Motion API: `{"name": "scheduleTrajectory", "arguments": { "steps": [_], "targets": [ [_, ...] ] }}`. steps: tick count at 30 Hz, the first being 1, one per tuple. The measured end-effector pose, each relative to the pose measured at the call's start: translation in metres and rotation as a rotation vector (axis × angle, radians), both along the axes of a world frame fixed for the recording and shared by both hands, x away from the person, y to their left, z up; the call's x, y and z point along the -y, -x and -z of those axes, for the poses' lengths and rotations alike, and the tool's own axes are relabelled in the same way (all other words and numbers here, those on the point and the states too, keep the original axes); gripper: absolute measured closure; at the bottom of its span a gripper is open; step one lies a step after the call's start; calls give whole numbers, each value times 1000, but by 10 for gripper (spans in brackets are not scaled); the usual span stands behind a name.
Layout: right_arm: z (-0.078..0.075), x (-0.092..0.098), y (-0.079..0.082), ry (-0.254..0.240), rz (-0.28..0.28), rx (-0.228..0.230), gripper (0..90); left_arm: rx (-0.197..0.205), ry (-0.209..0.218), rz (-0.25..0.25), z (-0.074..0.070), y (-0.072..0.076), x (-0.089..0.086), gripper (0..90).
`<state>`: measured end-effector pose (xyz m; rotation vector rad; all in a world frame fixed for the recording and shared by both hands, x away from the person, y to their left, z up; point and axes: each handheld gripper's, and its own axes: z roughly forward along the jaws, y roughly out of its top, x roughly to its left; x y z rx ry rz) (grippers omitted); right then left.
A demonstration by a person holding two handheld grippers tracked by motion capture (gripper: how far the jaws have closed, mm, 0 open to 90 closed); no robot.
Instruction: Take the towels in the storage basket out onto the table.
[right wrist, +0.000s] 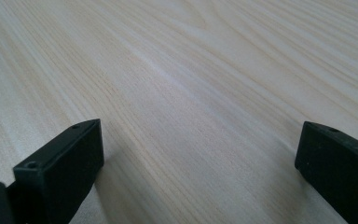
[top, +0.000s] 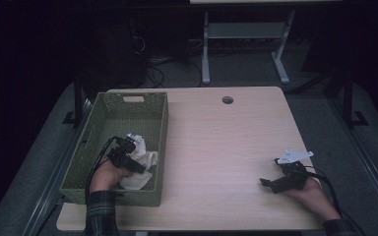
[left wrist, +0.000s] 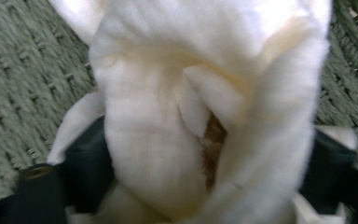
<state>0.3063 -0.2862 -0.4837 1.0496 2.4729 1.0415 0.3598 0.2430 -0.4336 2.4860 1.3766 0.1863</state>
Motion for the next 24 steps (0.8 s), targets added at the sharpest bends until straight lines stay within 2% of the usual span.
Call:
{"name": "scheduleTrajectory", "arguments": {
  "steps": [1, 2, 3, 4, 6, 9, 11, 12, 13, 16, 18, 20, 24],
  "targets": [
    [0, 0, 0, 0, 0, 0, 7, 2, 17, 10, -2, 1, 0, 393],
    [0, 0, 0, 0, 0, 0, 7, 2, 17, 10, -2, 1, 0, 439],
    [0, 0, 0, 0, 0, 0, 6, 6, 14, 10, -4, 2, 0, 439],
    [0, 0, 0, 0, 0, 0, 6, 9, 19, 9, -5, 2, -1, 527],
    [0, 0, 0, 0, 0, 0, 7, 12, 31, 2, -7, 3, -1, 554],
    [0, 0, 0, 2, 1, 0, 7, 17, 66, -11, -10, 3, -5, 663],
    [0, 0, 0, 2, 2, 0, 7, 19, 86, -22, -13, 4, -7, 699],
    [0, 0, 0, 2, 1, 0, 7, 23, 104, -32, -13, 5, -7, 703],
    [0, 0, 0, 2, 1, 0, 7, 18, 102, -16, -15, 4, -9, 707],
    [0, 0, 0, 2, 2, 0, 7, 30, 132, -34, -18, 4, -10, 713],
    [0, 0, 0, 2, 1, 0, 7, 64, 155, -44, -21, 5, -11, 717],
    [0, 0, 0, 2, 1, 0, 7, 76, 160, -42, -23, 5, -12, 719],
    [0, 0, 1, 0, 3, -4, 7, 133, 210, -55, -30, 8, -16, 719]
  ]
}}
